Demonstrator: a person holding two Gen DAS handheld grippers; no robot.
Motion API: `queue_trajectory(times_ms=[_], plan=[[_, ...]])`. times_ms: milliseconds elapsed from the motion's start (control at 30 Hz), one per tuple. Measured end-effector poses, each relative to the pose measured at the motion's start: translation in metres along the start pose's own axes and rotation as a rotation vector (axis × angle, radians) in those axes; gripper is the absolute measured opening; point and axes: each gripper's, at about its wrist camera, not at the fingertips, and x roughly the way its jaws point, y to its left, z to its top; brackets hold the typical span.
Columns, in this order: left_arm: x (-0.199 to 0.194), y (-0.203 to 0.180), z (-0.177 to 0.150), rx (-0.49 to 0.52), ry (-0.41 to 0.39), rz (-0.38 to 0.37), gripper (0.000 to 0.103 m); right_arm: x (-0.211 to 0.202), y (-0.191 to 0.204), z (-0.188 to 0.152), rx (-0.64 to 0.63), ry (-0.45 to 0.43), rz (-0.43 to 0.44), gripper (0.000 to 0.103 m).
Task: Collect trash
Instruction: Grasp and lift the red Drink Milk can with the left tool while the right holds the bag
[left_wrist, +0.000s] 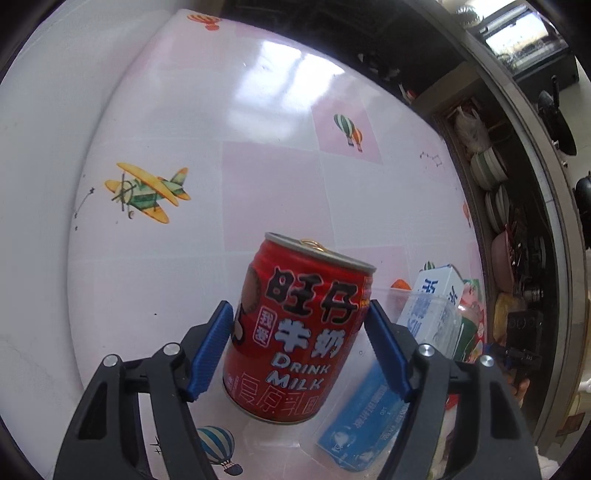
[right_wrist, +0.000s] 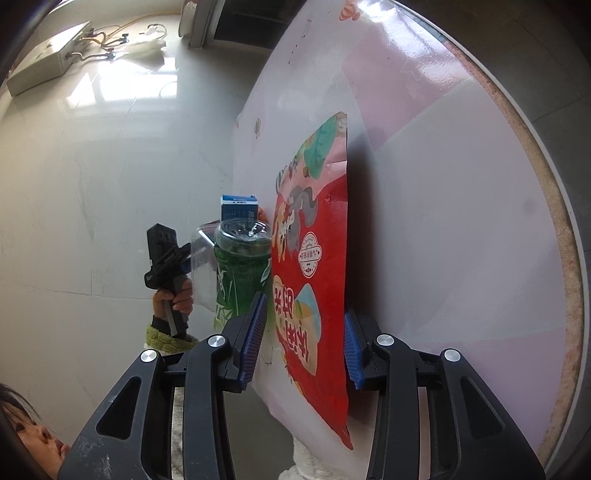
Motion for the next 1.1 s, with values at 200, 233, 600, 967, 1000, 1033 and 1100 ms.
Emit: queue_trajectory(times_ms=[200, 233, 600, 967, 1000, 1033, 1100], plan=[[-0.057, -0.001, -0.016, -0.048, -0.217, -0.031, 0.068, 0.011, 0.006, -0.003, -0.005, -0.012, -0.074, 0.032], [-0.068, -0.002, -0.02, -0.052, -0.256, -0.029, 0.067, 0.012, 0.006, -0.003, 0.001, -0.013, -0.076, 0.029], [-0.161, -0.07, -0.093, -0.009, -0.523, -0.142, 0.067, 0.011, -0.015, -0.01, 0.09, -0.034, 0.011, 0.008], [-0.142, -0.156, -0.174, 0.117, -0.541, -0.281, 0.067, -0.025, 0.015, -0.045, 0.025, -0.14, 0.14, 0.0], [-0.135, -0.163, -0.179, 0.125, -0.533, -0.288, 0.067, -0.031, 0.02, -0.049, 0.008, -0.155, 0.14, 0.0], [-0.128, -0.169, -0.183, 0.132, -0.521, -0.301, 0.067, -0.039, 0.025, -0.053, -0.014, -0.177, 0.128, 0.0], [-0.113, -0.184, -0.188, 0.147, -0.492, -0.325, 0.067, -0.056, 0.034, -0.061, -0.056, -0.223, 0.102, 0.0]])
